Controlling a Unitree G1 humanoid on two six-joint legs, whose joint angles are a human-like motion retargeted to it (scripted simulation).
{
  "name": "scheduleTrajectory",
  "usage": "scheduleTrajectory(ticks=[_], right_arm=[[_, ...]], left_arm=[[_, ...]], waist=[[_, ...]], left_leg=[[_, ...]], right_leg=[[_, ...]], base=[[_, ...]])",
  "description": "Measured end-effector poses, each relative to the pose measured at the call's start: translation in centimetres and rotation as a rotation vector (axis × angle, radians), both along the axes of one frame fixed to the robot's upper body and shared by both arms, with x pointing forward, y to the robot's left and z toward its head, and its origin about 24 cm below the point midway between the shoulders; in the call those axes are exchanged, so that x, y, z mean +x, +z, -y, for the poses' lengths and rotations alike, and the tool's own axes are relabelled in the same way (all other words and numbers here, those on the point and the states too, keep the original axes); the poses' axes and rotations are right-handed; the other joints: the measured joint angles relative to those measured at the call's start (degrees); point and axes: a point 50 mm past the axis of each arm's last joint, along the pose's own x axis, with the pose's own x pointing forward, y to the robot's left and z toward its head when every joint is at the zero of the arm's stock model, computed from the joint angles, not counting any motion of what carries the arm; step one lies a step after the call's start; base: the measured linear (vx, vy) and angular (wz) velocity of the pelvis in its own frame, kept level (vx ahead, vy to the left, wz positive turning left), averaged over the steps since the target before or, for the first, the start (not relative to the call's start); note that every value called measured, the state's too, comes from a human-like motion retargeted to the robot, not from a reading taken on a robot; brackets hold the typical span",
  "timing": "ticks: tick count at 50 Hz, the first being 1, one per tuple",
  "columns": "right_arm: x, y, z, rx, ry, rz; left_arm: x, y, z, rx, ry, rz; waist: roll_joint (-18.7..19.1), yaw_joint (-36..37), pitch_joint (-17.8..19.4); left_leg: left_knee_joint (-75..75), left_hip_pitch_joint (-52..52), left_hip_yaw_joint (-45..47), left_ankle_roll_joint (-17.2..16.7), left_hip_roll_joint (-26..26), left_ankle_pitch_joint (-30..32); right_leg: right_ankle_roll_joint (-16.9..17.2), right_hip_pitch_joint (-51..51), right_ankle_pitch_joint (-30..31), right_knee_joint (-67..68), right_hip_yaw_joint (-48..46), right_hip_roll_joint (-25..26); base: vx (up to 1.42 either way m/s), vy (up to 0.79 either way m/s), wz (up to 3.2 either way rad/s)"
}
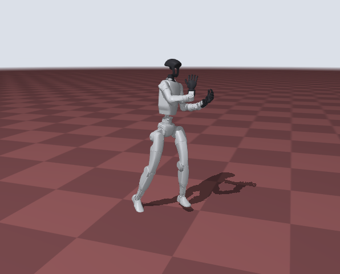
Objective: Kungfu
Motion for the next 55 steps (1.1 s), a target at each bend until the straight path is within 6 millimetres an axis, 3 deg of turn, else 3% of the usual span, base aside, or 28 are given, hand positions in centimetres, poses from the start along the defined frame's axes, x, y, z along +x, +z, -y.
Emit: scheduleTrajectory(ticks=[3,5,7,9,13,17,22,28,35,38,40,42,43,45,47,50,52,55], right_arm=[[-3.8,8.0,-0.7,-0.213,0.105,0.464],[-6.9,10.8,-1.3,-0.326,0.125,0.739],[-9.3,12.1,-1.8,-0.394,0.131,0.949],[-11.0,12.3,-2.5,-0.425,0.130,1.131],[-12.0,11.8,-4.0,-0.322,0.180,1.289],[-10.9,11.5,-4.3,-0.210,0.157,1.283],[-8.8,10.9,-4.2,-0.179,0.126,1.219],[-6.0,9.7,-4.8,-0.141,0.067,1.007],[-3.4,7.5,-6.0,0.012,0.138,0.498],[-2.6,6.4,-5.5,0.061,0.148,0.316],[-1.8,5.3,-4.6,0.057,0.099,0.243],[-0.6,3.8,-3.3,0.017,0.009,0.180],[0.0,3.0,-2.4,-0.006,-0.040,0.137],[1.2,1.4,-0.4,-0.058,-0.135,0.038],[2.6,-0.2,2.0,-0.125,-0.248,-0.088],[4.3,-2.7,7.3,-0.280,-0.477,-0.300],[5.4,-4.7,11.2,-0.404,-0.667,-0.449],[5.6,-7.6,17.6,-0.644,-0.985,-0.632]], left_arm=[[-3.1,7.6,-1.3,-0.162,0.171,0.458],[-5.6,10.6,-1.8,-0.264,0.225,0.694],[-7.9,12.4,-1.6,-0.351,0.240,0.864],[-10.0,13.4,-1.6,-0.424,0.263,0.993],[-12.1,13.9,-2.1,-0.453,0.353,1.108],[-12.1,14.0,-1.9,-0.427,0.385,1.098],[-11.3,14.1,-1.9,-0.467,0.384,0.988],[-8.9,13.4,-2.7,-0.516,0.391,0.736],[-5.9,9.8,-6.8,-0.635,0.568,0.441],[-5.1,7.5,-9.7,-0.562,0.767,0.349],[-5.0,6.2,-11.6,-0.449,0.884,0.307],[-5.2,5.4,-13.2,-0.274,0.957,0.307],[-5.4,5.1,-13.8,-0.167,0.980,0.311],[-5.6,4.9,-14.6,0.084,0.981,0.321],[-5.4,4.7,-14.2,0.366,0.924,0.334],[-4.2,4.1,-11.9,0.780,0.783,0.366],[-2.9,2.9,-9.2,0.987,0.648,0.387],[-1.1,0.3,-3.9,1.163,0.401,0.414]], waist=[[-5.05,6.83,1.63],[-7.90,11.85,1.24],[-9.24,15.17,1.79],[-8.89,17.01,2.92],[-5.72,14.01,3.20],[-3.63,10.62,2.00],[-3.23,10.46,2.71],[-0.14,5.28,1.99],[2.33,1.62,1.11],[4.41,-0.75,-0.08],[5.71,-2.87,-1.52],[6.37,-6.22,-2.64],[6.40,-8.11,-2.95],[6.13,-11.92,-3.70],[5.55,-15.29,-4.81],[3.15,-18.12,-6.66],[1.78,-19.18,-7.24],[1.53,-22.64,-7.75]], left_leg=[[9.28,-8.46,-0.72,-2.31,1.64,-4.65],[15.53,-14.70,-2.16,-5.06,5.62,-7.65],[19.18,-18.81,-3.96,-7.02,8.48,-9.01],[20.84,-20.65,-3.84,-6.93,9.08,-9.37],[22.02,-21.62,-2.23,-7.22,11.77,-9.12],[21.96,-22.46,-3.07,-8.33,12.74,-8.26],[19.21,-19.92,1.71,-6.10,12.63,-7.10],[13.44,-15.12,6.22,-5.51,15.49,-5.12],[3.67,-6.23,15.74,-5.42,22.47,-3.60],[-1.61,-2.41,20.42,-6.98,27.04,-1.63],[-4.87,-0.32,23.93,-8.16,30.23,-0.19],[-7.65,1.44,26.05,-9.15,31.29,2.01],[-9.26,2.63,26.85,-9.60,31.31,3.59],[-12.66,4.84,27.39,-10.33,31.36,7.60],[-15.97,6.44,27.40,-9.61,31.54,13.31],[-20.40,8.40,30.34,-7.78,33.36,23.44],[-23.31,11.69,37.47,-7.40,34.96,27.78],[-23.71,14.89,39.44,-8.09,34.14,24.16]], right_leg=[[4.39,7.88,4.29,-6.17,-2.82,2.92],[5.09,9.53,0.19,-10.19,-5.14,8.41],[5.09,9.22,-6.91,-12.69,-10.32,11.58],[5.09,8.40,-12.08,-12.01,-13.22,10.40],[5.09,6.15,-17.71,-8.27,-11.97,10.60],[5.09,5.93,-21.25,-8.84,-10.40,12.27],[5.09,6.16,-23.15,-9.22,-9.85,6.57],[5.09,3.73,-21.75,-7.65,-6.74,3.85],[1.11,-2.53,-20.30,-4.71,-6.84,-1.05],[-3.64,-5.56,-17.54,-0.40,-14.36,-4.55],[-8.07,-6.53,-14.36,2.46,-22.75,-7.24],[-5.38,-7.09,-11.23,2.07,-25.46,-8.12],[-2.08,-7.73,-11.65,1.23,-23.17,-7.69],[1.36,-9.72,-14.40,1.59,-16.14,-5.91],[0.28,-11.52,-16.97,2.67,-12.72,-3.66],[-1.00,-13.78,-18.88,3.79,-12.47,-2.04],[-2.70,-13.58,-19.54,2.34,-13.03,-0.41],[-4.90,-12.08,-19.53,-0.32,-12.93,2.90]], base=[[-0.16,-0.81,0.40],[-0.15,-1.05,-0.45],[-0.23,-0.75,-0.41],[-0.21,-0.14,-0.29],[-0.31,-0.03,-0.27],[-0.22,-0.11,-0.04],[-0.22,0.07,-0.60],[-0.29,-0.01,-0.76],[-0.37,-0.13,-1.50],[-0.44,-0.21,-1.69],[-0.46,-0.40,-1.43],[-0.28,-0.30,-0.82],[-0.29,-0.54,-0.50],[-0.33,-0.81,-0.40],[-0.14,-0.74,-0.38],[-0.19,-0.83,-0.66],[-0.36,-0.82,-0.94],[-0.25,-0.57,-0.62]])
